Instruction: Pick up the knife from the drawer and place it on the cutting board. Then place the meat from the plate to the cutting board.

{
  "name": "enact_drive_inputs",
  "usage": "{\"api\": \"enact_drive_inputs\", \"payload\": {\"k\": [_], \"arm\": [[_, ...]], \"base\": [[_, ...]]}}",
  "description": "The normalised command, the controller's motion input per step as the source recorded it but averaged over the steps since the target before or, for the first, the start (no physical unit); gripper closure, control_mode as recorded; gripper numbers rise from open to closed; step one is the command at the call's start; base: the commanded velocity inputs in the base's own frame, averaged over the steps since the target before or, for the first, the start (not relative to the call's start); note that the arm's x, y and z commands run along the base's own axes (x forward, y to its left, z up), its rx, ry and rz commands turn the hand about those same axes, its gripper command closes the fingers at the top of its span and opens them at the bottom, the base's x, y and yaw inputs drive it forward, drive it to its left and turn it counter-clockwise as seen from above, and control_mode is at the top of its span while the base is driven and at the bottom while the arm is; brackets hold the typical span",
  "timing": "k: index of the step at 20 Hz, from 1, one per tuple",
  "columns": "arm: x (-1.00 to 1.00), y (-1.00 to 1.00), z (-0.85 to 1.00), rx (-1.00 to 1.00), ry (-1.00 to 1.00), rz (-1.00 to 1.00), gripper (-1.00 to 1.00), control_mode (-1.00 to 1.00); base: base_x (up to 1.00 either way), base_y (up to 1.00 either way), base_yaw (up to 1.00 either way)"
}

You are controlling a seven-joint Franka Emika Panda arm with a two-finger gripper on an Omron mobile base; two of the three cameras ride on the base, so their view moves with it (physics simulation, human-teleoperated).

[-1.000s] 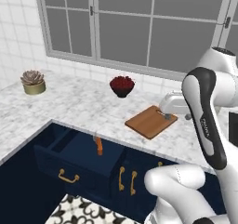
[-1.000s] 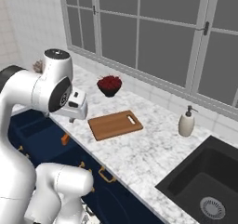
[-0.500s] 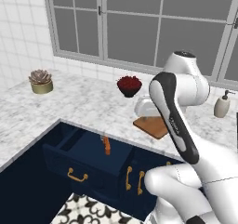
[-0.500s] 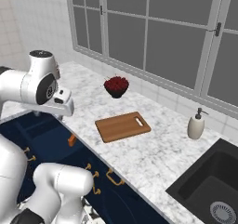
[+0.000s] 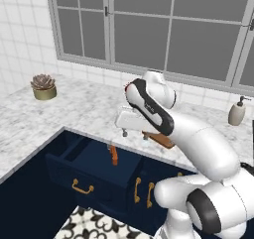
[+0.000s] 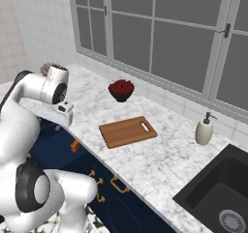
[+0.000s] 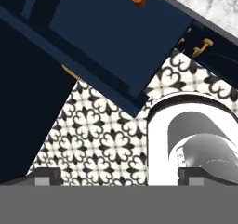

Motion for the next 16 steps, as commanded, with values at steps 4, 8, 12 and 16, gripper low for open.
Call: {"api": "enact_drive_inputs", "payload": {"k": [4,8,12,16], "arm": [[0.38,1.0,-0.89,-0.15,0.11,-0.19,-1.0,-1.0],[0.18,0.66,-0.69,-0.15,0.0,-0.26,-1.0,-1.0],[0.15,0.09,-0.54,-0.08,0.0,-0.17,-1.0,-1.0],[0.35,0.0,-0.78,0.0,0.0,-0.14,-1.0,-1.0]], "base": [[0.0,0.0,0.0],[0.0,0.0,0.0],[0.0,0.0,0.0],[0.0,0.0,0.0]]}}
